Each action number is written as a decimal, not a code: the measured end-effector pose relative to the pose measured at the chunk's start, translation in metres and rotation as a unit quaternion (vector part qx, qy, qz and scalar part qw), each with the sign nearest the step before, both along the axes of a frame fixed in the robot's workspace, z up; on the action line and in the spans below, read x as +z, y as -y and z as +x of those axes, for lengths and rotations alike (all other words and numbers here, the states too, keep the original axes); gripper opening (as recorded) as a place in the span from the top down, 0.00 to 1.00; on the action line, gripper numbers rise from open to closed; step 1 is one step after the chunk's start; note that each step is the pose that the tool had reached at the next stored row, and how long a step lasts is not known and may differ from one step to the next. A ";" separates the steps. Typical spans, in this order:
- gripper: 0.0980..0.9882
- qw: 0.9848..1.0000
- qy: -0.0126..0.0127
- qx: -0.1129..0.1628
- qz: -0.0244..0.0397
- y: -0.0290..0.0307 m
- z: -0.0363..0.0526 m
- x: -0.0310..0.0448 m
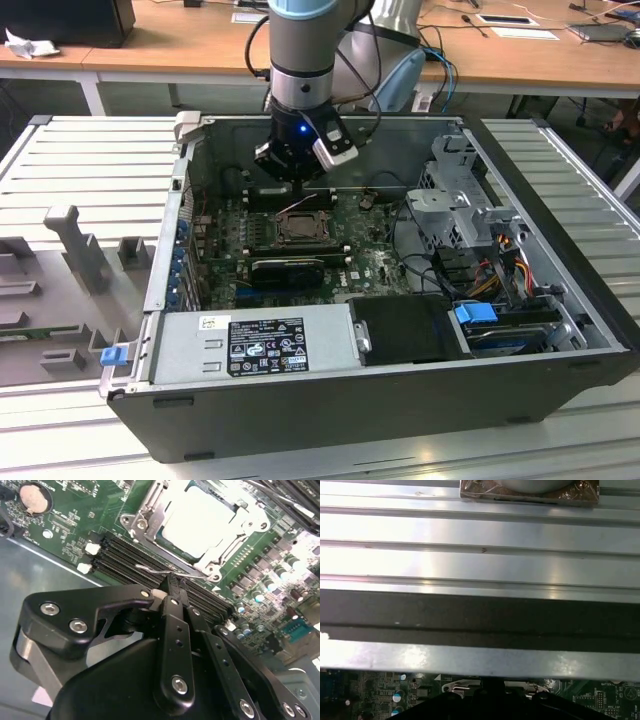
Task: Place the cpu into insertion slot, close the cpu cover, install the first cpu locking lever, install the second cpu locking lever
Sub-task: 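Install the first cpu locking lever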
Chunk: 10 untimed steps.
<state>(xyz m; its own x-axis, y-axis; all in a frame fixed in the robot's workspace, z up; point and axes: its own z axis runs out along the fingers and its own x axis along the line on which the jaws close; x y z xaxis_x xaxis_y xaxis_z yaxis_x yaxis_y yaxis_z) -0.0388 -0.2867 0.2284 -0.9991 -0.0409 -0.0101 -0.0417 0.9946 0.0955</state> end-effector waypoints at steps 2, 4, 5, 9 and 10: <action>0.99 1.000 0.000 0.000 0.000 -0.0003 0.0022 -0.0006; 0.99 1.000 0.000 0.000 0.000 -0.0008 0.0032 -0.0011; 0.99 1.000 0.000 0.000 0.000 -0.0010 0.0038 -0.0014; 0.99 1.000 0.000 0.000 0.000 -0.0011 0.0082 -0.0024; 0.99 1.000 0.000 0.000 0.000 -0.0010 0.0086 -0.0026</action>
